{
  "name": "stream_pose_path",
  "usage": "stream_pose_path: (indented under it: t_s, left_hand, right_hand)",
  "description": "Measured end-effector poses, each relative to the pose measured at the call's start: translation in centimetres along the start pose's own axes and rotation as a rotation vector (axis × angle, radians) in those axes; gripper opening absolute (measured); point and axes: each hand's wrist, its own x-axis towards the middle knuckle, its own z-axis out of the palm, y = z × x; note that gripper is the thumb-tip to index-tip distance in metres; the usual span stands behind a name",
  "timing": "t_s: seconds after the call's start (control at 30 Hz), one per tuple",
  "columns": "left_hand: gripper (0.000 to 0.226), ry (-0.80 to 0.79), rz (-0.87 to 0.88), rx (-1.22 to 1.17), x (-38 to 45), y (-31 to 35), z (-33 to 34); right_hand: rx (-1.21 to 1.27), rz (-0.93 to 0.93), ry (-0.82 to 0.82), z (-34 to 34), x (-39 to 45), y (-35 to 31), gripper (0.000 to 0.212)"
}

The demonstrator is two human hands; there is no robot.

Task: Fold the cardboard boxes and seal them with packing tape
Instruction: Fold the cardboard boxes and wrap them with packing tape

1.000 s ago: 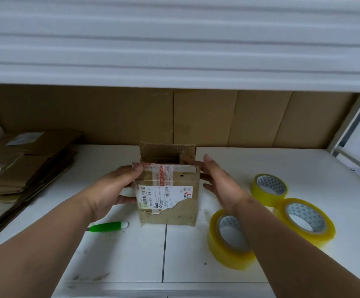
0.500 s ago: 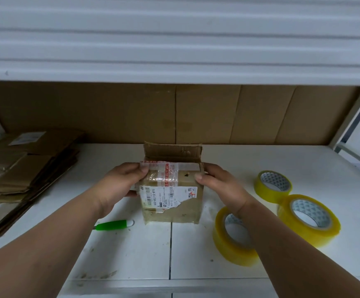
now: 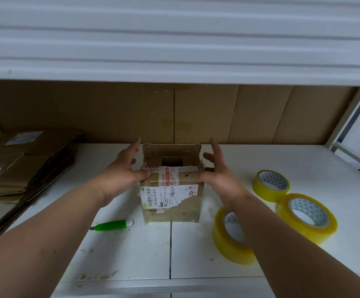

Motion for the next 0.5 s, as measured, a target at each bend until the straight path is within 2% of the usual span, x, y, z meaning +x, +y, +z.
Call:
stream_pose_path:
  t_s: [0.1, 0.23, 0.3, 0.37, 0.5]
  left_hand:
    - [0.089, -0.038, 0.018, 0.024, 0.0, 0.2, -0.1]
    - [0.034, 0.039, 0.103, 0.035, -0.3, -0.5, 0.0]
    - [0.021, 0.063, 0.119, 0.042, -0.6, -0.9, 0.2]
    - [0.018, 0.077, 0.134, 0.049, -0.7, -1.0, 0.4]
    - [0.020, 0.061, 0.151, 0.112, -0.9, -0.8, 0.2]
  right_hand:
    - [-0.001, 0.023, -0.033, -0.1, 0.5, 0.1, 0.095]
    - [-0.037, -0.016, -0.002, -0.2, 0.3, 0.4, 0.058]
    - [-0.042, -0.031, 0.018, -0.3, 0.0, 0.7, 0.048]
    - [-0.061, -0.050, 0.014, -0.3, -0.4, 0.7, 0.044]
    - [-0.211, -0.087, -0.047, -0.3, -0.5, 0.1, 0.056]
